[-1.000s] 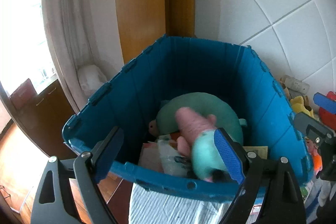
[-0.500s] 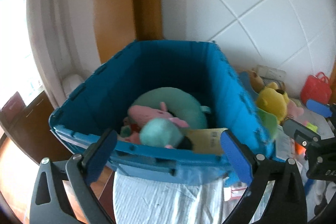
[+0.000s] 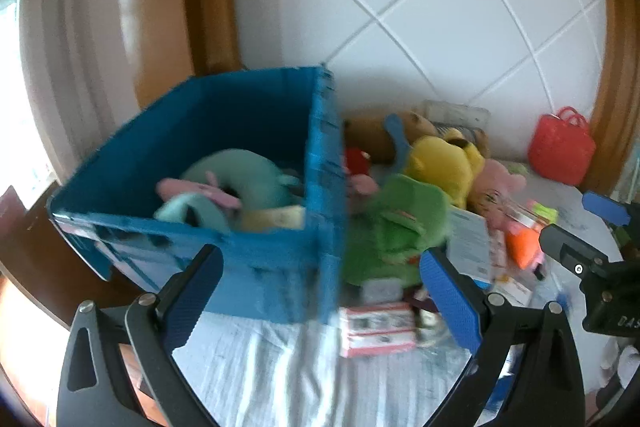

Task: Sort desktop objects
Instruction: 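Move both tools back to the table toward the wet-wipe packet and blue brush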

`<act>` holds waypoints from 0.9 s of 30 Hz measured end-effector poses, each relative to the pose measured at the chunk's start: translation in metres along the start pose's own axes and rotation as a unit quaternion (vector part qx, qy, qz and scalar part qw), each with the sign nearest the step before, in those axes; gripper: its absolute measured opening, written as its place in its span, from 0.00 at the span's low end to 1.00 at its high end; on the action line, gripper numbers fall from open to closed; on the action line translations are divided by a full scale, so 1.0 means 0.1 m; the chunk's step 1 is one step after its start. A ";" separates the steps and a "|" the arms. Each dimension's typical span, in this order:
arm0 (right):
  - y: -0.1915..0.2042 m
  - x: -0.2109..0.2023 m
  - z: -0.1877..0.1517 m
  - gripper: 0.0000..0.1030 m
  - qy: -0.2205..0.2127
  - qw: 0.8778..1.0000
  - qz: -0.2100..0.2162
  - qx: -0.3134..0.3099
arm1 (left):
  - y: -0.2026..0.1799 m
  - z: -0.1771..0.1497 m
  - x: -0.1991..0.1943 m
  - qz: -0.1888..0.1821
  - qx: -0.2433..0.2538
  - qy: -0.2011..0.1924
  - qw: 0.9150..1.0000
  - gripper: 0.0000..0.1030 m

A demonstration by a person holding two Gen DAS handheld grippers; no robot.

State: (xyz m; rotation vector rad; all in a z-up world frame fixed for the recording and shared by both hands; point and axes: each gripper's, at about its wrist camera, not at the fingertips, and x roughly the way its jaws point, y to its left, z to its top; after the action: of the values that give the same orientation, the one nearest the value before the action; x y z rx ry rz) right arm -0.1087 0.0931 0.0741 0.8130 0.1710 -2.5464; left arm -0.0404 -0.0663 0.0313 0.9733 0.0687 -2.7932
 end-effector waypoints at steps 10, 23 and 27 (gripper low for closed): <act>-0.95 -0.19 -0.62 1.00 0.048 0.997 -0.036 0.046 | -0.97 -0.39 0.15 -0.031 0.027 0.054 0.998 0.99; -1.88 -0.10 -1.44 1.00 0.137 0.975 -0.099 0.146 | -1.82 -0.95 0.69 -0.080 0.100 0.142 0.981 0.98; -2.01 0.05 -1.71 1.00 0.172 0.963 -0.111 0.177 | -1.91 -1.16 0.93 -0.093 0.109 0.181 0.973 0.98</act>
State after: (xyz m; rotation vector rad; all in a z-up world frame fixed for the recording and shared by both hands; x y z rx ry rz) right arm -0.1163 0.3119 -0.0728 1.4479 -0.0953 -2.6599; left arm -0.0765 0.1185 -0.1204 1.5998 -0.1052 -2.7901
